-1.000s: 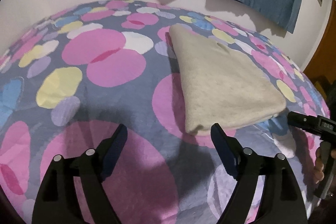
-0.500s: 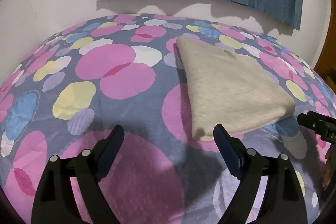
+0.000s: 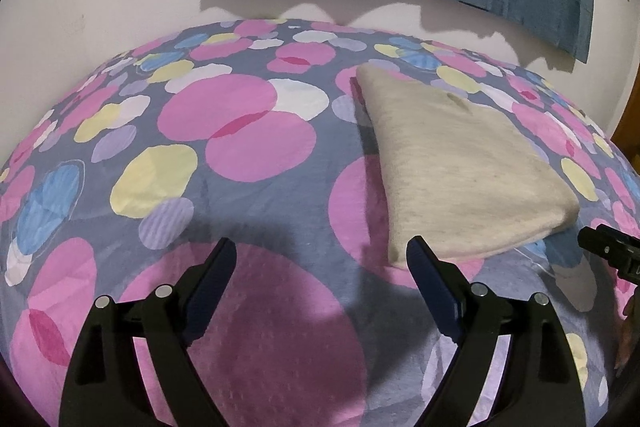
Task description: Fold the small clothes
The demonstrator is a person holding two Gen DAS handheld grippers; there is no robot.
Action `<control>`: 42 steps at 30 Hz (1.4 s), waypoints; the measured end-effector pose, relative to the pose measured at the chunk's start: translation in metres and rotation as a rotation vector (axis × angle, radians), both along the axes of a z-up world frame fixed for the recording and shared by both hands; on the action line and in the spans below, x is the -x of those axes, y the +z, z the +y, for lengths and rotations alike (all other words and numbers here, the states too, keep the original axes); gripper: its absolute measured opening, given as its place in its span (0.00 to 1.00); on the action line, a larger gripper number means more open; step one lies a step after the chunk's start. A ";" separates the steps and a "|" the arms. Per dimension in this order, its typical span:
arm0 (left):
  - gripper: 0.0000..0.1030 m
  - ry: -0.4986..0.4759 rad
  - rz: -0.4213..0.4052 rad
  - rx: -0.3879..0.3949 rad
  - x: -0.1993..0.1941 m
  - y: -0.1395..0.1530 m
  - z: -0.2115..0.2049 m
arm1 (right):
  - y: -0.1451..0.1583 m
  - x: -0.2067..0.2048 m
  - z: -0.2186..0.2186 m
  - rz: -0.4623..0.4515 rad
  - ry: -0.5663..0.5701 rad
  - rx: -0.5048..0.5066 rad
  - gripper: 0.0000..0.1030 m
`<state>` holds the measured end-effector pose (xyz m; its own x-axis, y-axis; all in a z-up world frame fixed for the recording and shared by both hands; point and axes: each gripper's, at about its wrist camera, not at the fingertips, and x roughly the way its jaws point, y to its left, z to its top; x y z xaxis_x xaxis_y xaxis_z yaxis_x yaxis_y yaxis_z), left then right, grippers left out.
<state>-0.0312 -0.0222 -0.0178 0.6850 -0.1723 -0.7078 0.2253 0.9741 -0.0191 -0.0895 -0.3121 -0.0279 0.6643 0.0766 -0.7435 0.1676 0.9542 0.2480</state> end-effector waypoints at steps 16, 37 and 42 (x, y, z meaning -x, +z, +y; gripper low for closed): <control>0.83 0.045 0.000 -0.022 -0.001 -0.001 0.003 | 0.000 0.000 -0.001 -0.001 0.002 -0.001 0.88; 0.83 0.088 -0.063 -0.099 0.004 0.007 0.000 | -0.002 0.000 0.000 0.004 0.001 -0.002 0.88; 0.83 0.088 -0.042 -0.067 0.002 0.007 0.002 | -0.002 0.000 0.001 0.005 0.000 -0.003 0.88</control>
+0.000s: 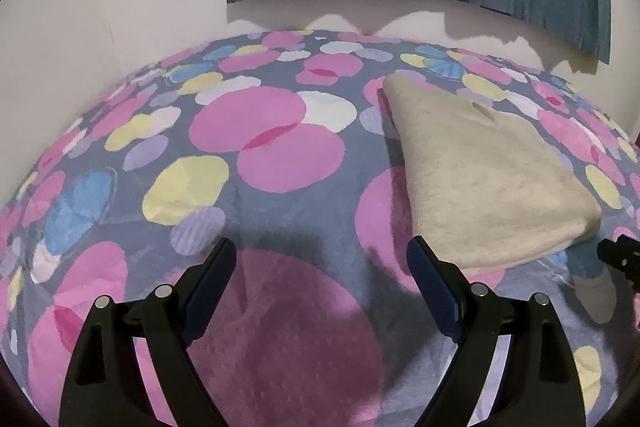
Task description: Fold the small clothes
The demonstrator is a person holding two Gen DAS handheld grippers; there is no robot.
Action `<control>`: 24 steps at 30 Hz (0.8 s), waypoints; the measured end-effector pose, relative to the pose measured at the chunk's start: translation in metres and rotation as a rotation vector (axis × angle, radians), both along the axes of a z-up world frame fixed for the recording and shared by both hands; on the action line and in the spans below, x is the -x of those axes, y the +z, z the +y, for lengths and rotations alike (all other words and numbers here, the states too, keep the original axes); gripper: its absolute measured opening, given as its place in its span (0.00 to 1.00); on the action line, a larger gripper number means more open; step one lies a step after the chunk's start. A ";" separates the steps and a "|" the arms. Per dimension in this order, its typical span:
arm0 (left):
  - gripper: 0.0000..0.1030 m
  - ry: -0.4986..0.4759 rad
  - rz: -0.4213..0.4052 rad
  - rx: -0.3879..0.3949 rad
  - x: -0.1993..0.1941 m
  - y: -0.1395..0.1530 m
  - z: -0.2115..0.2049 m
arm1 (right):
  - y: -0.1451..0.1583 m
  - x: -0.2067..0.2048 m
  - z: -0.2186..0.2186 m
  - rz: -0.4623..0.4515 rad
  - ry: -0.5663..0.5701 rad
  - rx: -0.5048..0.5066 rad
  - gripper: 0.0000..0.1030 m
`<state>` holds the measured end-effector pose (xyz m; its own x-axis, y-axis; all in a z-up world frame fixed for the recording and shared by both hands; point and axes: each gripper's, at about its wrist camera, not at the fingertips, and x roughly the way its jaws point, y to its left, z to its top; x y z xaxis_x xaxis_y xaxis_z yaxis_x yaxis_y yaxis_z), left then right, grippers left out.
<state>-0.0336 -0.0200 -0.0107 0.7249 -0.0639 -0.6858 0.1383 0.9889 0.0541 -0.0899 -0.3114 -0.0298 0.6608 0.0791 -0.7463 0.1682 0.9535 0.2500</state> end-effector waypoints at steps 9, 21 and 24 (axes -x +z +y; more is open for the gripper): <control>0.84 0.010 0.036 0.001 -0.003 -0.005 -0.001 | 0.000 0.001 0.001 0.000 -0.002 0.000 0.88; 0.84 0.022 0.046 0.003 -0.004 -0.007 0.001 | -0.001 0.001 0.004 0.003 -0.002 0.000 0.88; 0.84 0.024 0.048 0.000 -0.005 -0.008 0.001 | -0.001 0.002 0.006 0.004 -0.001 -0.001 0.88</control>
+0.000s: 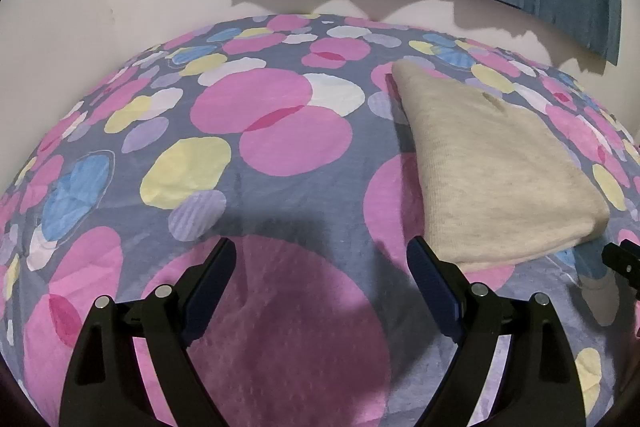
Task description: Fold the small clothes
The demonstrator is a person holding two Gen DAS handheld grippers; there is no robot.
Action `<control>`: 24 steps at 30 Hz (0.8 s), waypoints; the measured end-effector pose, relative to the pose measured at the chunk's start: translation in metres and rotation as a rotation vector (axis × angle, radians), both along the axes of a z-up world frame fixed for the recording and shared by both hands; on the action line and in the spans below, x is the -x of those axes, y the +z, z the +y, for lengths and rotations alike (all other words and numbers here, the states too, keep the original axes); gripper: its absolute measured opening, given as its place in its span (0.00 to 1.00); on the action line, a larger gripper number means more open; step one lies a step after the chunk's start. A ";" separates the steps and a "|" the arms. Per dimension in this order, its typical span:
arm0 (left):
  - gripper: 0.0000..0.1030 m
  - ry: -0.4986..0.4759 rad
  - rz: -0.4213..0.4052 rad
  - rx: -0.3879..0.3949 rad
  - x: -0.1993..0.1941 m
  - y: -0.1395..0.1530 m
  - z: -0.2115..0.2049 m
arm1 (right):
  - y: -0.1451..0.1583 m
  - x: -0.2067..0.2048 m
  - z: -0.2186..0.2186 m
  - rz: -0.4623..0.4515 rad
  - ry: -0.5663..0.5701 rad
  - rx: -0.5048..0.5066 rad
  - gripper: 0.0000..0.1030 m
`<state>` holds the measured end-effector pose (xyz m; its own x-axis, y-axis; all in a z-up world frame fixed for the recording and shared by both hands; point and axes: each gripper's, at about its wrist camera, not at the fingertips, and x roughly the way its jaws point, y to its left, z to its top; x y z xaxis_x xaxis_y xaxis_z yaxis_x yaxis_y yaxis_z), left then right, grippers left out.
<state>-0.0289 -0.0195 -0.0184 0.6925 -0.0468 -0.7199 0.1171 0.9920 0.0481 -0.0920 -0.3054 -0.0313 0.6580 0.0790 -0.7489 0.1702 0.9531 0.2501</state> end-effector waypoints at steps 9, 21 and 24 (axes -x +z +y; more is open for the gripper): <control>0.84 0.001 -0.001 0.003 0.000 0.000 0.000 | -0.002 0.000 0.002 0.001 0.005 0.002 0.88; 0.84 0.003 -0.075 -0.006 0.005 0.012 0.000 | -0.001 -0.002 -0.002 -0.006 0.022 -0.015 0.88; 0.84 0.074 -0.037 0.013 -0.010 0.012 0.019 | 0.008 -0.002 -0.015 -0.014 0.021 -0.030 0.88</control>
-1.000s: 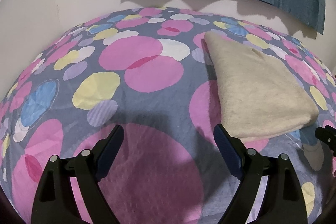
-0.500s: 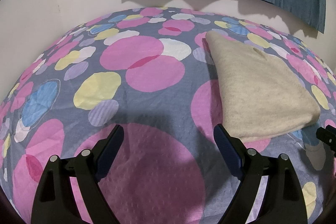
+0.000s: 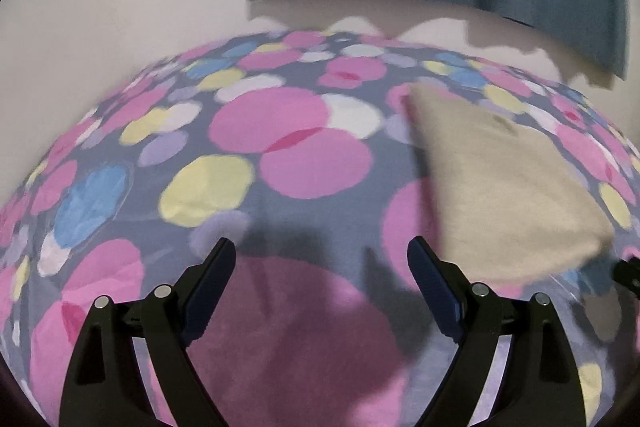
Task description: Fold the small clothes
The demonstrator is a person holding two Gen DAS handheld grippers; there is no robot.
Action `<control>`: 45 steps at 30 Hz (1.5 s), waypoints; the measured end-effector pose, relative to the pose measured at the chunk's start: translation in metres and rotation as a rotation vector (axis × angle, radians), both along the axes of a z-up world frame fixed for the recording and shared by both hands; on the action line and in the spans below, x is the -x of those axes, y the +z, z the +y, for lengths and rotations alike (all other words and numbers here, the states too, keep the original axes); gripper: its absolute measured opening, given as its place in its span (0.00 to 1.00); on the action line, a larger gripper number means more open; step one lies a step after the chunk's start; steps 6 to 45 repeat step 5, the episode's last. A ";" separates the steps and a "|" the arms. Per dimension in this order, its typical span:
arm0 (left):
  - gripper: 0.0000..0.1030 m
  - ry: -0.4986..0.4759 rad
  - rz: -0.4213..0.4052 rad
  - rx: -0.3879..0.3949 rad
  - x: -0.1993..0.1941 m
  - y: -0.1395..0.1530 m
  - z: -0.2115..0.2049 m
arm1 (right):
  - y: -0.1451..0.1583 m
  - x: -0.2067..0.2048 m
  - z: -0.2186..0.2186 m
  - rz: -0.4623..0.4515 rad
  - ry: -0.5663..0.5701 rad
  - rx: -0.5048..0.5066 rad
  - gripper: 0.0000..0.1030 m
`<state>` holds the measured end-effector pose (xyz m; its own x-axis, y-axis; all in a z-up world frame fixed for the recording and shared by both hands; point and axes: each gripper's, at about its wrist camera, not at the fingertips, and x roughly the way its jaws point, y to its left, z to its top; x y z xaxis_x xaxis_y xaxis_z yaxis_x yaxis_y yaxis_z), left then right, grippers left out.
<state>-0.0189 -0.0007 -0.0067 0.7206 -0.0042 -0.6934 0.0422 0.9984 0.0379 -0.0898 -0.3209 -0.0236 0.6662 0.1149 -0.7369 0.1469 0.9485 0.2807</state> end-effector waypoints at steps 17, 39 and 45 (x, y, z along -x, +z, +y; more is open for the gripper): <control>0.84 0.138 0.061 -0.003 -0.040 -0.006 0.063 | 0.021 0.010 -0.060 -0.029 -0.087 0.047 0.89; 0.84 0.138 0.061 -0.003 -0.040 -0.006 0.063 | 0.021 0.010 -0.060 -0.029 -0.087 0.047 0.89; 0.84 0.138 0.061 -0.003 -0.040 -0.006 0.063 | 0.021 0.010 -0.060 -0.029 -0.087 0.047 0.89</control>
